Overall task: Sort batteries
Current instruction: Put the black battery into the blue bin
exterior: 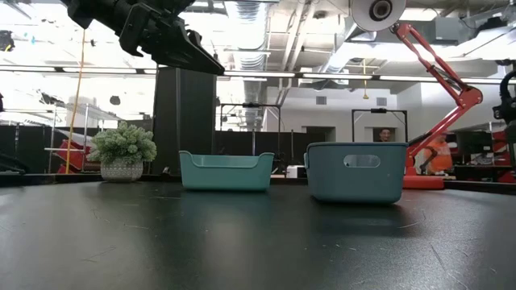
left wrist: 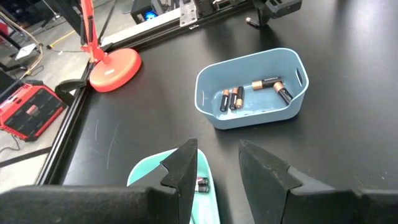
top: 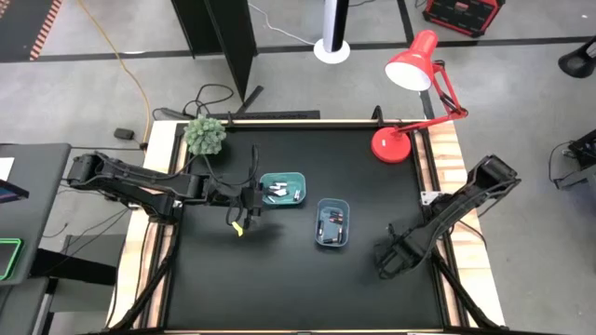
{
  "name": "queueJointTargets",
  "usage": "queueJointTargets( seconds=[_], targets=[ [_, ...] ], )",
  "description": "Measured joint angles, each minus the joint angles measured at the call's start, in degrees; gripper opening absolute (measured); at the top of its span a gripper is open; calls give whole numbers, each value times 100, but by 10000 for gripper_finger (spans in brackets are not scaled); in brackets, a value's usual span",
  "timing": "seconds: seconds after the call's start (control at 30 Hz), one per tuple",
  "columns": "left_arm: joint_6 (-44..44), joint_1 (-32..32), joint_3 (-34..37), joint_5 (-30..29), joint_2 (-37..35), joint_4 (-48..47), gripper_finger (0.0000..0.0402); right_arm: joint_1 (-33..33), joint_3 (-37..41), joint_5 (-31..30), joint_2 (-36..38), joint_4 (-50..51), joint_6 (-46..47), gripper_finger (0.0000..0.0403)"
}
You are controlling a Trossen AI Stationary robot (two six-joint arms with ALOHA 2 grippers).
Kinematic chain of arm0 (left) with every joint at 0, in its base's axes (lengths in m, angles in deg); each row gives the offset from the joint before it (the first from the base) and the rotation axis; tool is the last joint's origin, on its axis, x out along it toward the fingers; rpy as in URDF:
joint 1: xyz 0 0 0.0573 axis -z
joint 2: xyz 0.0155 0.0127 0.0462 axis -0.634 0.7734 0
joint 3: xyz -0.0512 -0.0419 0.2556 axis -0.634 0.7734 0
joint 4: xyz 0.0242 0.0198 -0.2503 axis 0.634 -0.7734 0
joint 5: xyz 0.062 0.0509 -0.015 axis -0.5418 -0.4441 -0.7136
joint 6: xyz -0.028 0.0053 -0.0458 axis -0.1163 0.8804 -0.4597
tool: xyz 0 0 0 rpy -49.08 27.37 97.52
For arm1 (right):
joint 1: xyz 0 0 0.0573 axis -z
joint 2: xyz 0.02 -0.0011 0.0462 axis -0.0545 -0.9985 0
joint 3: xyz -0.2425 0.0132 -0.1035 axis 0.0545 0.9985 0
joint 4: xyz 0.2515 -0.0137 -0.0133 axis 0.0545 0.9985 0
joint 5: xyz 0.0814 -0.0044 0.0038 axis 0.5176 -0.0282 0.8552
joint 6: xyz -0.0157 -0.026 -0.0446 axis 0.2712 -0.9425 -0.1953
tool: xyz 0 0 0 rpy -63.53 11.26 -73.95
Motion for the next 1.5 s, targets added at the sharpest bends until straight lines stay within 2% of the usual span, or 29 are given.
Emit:
queueJointTargets(
  seconds=[0.17, 0.37, 0.57, 0.67, 0.87, 1.0, 1.17, 1.5],
  targets=[
    [0, 0, 0, 0, 0, -1, 112, 56, -251, -193, -25, 193, -180, 75],
    [0, 0, 0, 1, 1, 6, 112, 71, -712, -267, -26, 654, -920, 142],
    [0, 0, 2, 1, 2, 21, 112, 154, -1147, -265, -24, 1525, -2041, 207],
    [0, 0, 1, 1, 2, 32, 112, 242, -1158, -248, -26, 1764, -3052, 224],
    [-7, 0, 1, 0, 2, 35, 112, 536, -1094, -199, -26, 1790, -6001, 230],
    [-11, 0, 2, 2, 2, 34, 112, 795, -1036, -44, -22, 1951, -7278, 230],
    [-18, 0, 1, 0, 2, 28, 112, 1036, -553, 496, -22, 1701, -8055, 230],
    [15, 0, 0, 0, 2, -5, 112, 1124, -283, 533, -22, 1071, -8623, 230]
  ],
)
